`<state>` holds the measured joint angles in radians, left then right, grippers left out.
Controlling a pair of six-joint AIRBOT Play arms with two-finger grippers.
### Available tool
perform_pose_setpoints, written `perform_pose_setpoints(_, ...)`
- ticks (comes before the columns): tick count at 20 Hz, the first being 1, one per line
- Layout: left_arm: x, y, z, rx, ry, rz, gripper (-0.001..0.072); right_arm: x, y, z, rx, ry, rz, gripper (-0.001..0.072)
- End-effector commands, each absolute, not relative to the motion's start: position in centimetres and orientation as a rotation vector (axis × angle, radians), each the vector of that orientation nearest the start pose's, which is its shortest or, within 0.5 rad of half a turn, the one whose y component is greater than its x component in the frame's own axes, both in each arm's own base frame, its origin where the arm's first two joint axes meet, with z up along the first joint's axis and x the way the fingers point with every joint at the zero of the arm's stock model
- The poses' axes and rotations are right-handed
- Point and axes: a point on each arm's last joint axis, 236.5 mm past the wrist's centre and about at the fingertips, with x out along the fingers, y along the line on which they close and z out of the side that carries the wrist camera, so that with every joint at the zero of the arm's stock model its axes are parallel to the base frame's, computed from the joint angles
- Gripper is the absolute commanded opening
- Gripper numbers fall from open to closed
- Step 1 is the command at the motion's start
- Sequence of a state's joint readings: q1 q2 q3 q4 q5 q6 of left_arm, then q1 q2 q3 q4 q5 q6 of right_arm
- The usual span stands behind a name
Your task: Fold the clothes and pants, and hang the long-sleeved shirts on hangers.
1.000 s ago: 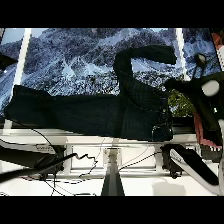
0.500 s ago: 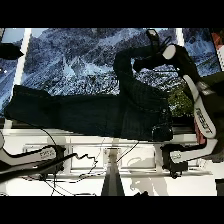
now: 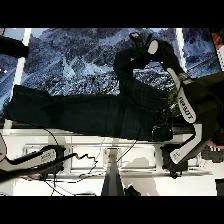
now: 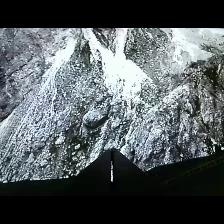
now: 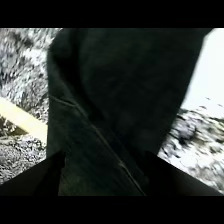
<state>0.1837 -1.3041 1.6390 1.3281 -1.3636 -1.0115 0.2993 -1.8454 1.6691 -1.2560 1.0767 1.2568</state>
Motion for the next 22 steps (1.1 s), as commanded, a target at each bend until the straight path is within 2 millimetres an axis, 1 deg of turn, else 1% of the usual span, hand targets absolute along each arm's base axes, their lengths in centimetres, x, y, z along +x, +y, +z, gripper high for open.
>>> perform_pose_setpoints(1, 42.7, 1.2, 15.8, 0.257, 0.982, -0.33, 0.0015, 48.5, 23.2, -7.8, -0.292, 1.193, 0.649, 0.0557)
perform_pose_setpoints(4, 42.5, 1.1, 14.9, 0.252, 1.003, -0.339, 0.0015, 50.7, 23.7, -8.2, -0.373, 1.093, 0.617, 0.0555)
perform_pose_setpoints(5, 42.4, 1.0, 14.7, 0.251, 1.008, -0.34, 0.0015, 51.0, 23.9, -8.3, -0.376, 1.08, 0.616, 0.0554)
perform_pose_setpoints(6, 42.5, 1.0, 14.6, 0.249, 1.01, -0.341, 0.0015, 50.9, 23.9, -8.5, -0.377, 1.086, 0.617, 0.0553)
perform_pose_setpoints(9, 42.6, 1.0, 14.2, 0.244, 1.02, -0.345, 0.0015, 49.8, 23.6, -10.2, -0.375, 1.155, 0.622, 0.0543)
perform_pose_setpoints(10, 42.7, 1.0, 14.0, 0.242, 1.023, -0.347, 0.0015, 49.7, 23.6, -10.5, -0.376, 1.162, 0.622, 0.0416)
perform_pose_setpoints(11, 42.7, 0.9, 13.8, 0.241, 1.027, -0.349, 0.0015, 50.0, 23.7, -10.3, -0.374, 1.146, 0.62, 0.0214)
perform_pose_setpoints(12, 42.8, 0.9, 13.6, 0.24, 1.031, -0.35, 0.0016, 50.4, 23.9, -9.9, -0.371, 1.129, 0.618, 0.0039)
perform_pose_setpoints(13, 42.9, 1.0, 13.4, 0.239, 1.036, -0.351, 0.0016, 50.8, 24.0, -9.3, -0.368, 1.115, 0.619, 0.002)
perform_pose_setpoints(15, 42.9, 1.0, 13.2, 0.237, 1.04, -0.352, 0.0016, 51.6, 24.4, -7.2, -0.368, 1.08, 0.622, 0.0019)
perform_pose_setpoints(16, 42.9, 1.0, 13.2, 0.237, 1.04, -0.352, 0.0015, 51.7, 24.5, -5.6, -0.369, 1.065, 0.627, 0.0019)
perform_pose_setpoints(18, 42.8, 0.9, 13.2, 0.234, 1.043, -0.357, 0.0016, 51.0, 24.4, -2.4, -0.378, 1.07, 0.642, 0.0019)
perform_pose_setpoints(19, 42.7, 0.4, 13.3, 0.219, 1.042, -0.374, 0.0016, 50.0, 24.2, -0.8, -0.385, 1.09, 0.654, 0.0018)
perform_pose_setpoints(20, 42.6, -0.3, 13.3, 0.199, 1.039, -0.396, 0.0016, 48.4, 23.7, 0.4, -0.394, 1.127, 0.667, 0.0018)
perform_pose_setpoints(22, 42.4, -1.6, 13.6, 0.157, 1.031, -0.444, 0.0015, 44.2, 22.2, 2.8, -0.421, 1.243, 0.699, 0.0018)
